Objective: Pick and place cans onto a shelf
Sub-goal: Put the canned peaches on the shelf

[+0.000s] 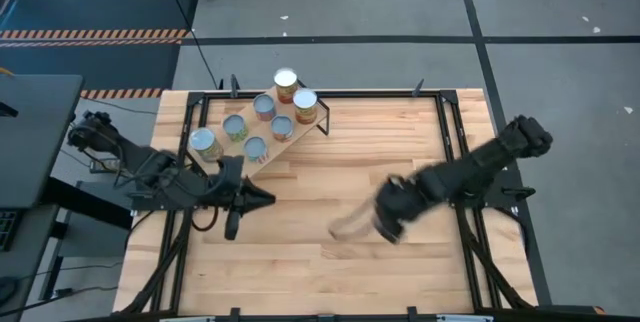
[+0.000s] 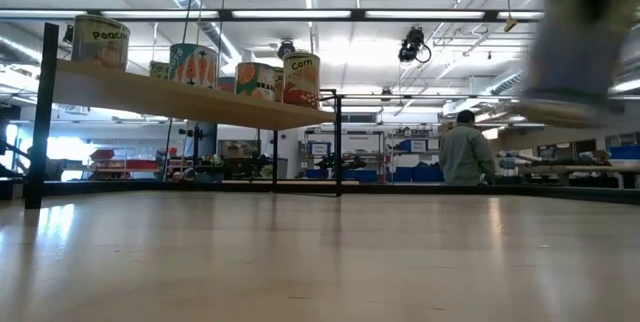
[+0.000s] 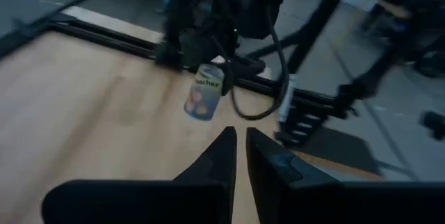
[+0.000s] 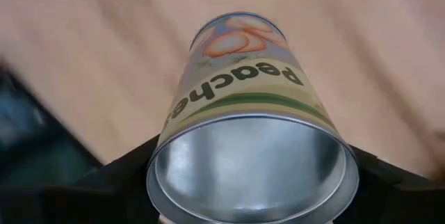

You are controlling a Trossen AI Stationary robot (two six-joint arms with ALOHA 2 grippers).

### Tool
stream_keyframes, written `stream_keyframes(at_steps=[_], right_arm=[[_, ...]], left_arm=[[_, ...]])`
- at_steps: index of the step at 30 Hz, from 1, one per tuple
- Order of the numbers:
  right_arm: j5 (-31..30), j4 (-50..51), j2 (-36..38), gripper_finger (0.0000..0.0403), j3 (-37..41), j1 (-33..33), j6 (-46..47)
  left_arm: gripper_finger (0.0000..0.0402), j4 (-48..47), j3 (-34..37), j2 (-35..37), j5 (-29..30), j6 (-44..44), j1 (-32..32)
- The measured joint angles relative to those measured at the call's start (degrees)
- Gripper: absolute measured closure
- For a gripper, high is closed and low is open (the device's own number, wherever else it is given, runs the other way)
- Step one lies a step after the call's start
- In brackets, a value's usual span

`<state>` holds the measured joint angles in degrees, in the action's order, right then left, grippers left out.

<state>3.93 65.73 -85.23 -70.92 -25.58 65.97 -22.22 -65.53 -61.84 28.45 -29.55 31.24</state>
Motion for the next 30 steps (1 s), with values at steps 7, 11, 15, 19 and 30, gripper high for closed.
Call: stream_keyframes(at_steps=[7,11,15,19,30], right_arm=[[3.8,0.1,-10.6,0.0094,-11.8,15.4,-0.2],[6.2,0.3,-18.8,0.0094,-16.4,18.6,-2.1],[7.5,0.4,-26.1,0.0094,-21.2,16.4,-5.2],[6.2,0.2,-31.1,0.0093,-25.7,14.1,-6.2],[6.0,-7.5,-34.1,0.0016,-27.3,13.0,-7.7]], left_arm=[[0.0363,-8.7,-5.2,0.0,4.7,0.3,-2.6],[0.0363,-17.0,-10.3,0.0,4.8,0.2,-2.0],[0.0363,-23.5,-16.4,0.1,4.8,0.2,-0.1],[0.0363,-25.8,-19.9,0.2,5.0,0.7,1.5],[0.0363,-27.8,-20.1,0.3,8.4,-1.7,4.6]])
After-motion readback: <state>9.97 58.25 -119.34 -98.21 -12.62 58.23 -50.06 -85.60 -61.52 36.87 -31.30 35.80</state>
